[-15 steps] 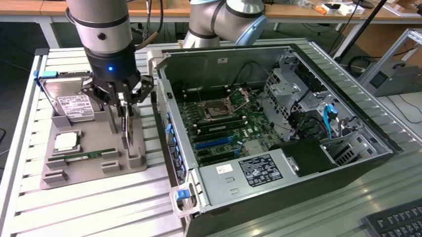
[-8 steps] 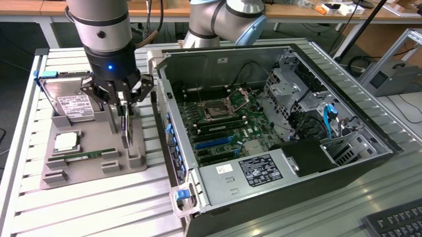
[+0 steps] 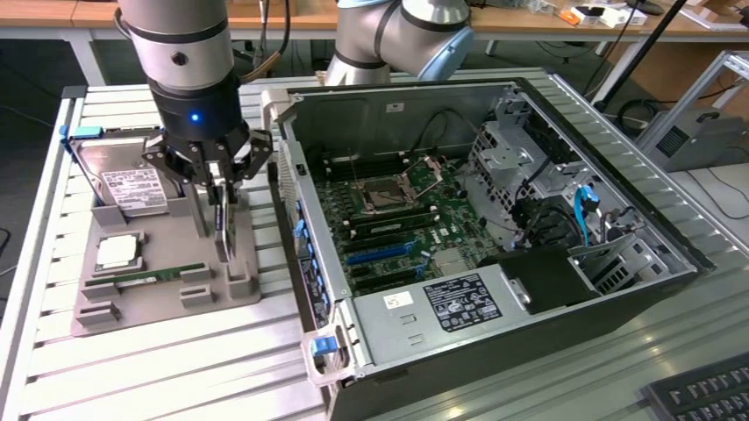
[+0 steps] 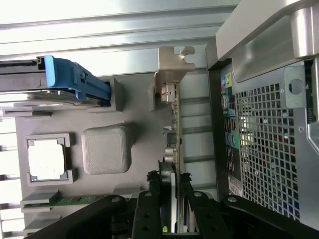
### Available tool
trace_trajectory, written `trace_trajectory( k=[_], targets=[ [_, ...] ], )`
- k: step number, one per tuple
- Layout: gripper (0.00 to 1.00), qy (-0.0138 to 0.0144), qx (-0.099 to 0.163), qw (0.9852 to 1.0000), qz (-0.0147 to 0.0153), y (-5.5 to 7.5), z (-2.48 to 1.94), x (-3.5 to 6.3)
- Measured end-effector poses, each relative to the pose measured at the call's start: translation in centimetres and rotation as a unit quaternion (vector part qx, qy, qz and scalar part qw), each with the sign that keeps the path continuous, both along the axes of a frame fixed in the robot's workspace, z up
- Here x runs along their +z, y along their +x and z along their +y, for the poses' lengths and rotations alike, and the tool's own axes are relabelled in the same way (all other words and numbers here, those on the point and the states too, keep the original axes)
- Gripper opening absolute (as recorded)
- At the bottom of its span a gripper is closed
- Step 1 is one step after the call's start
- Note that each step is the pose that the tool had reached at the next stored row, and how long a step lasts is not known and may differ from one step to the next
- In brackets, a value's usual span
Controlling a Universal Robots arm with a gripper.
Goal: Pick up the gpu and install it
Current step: 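Pick up the gpu and move the gpu toward the slot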
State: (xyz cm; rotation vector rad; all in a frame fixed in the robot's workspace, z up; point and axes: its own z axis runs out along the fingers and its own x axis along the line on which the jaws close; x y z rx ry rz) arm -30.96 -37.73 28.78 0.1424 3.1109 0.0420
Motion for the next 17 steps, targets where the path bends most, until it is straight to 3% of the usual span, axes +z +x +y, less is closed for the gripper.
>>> trace_trajectory(
  k=[17],
  targets=[
    [0.26, 0.0013, 0.000, 1.0000, 0.0000, 0.00, 0.00, 0.65]
  ],
)
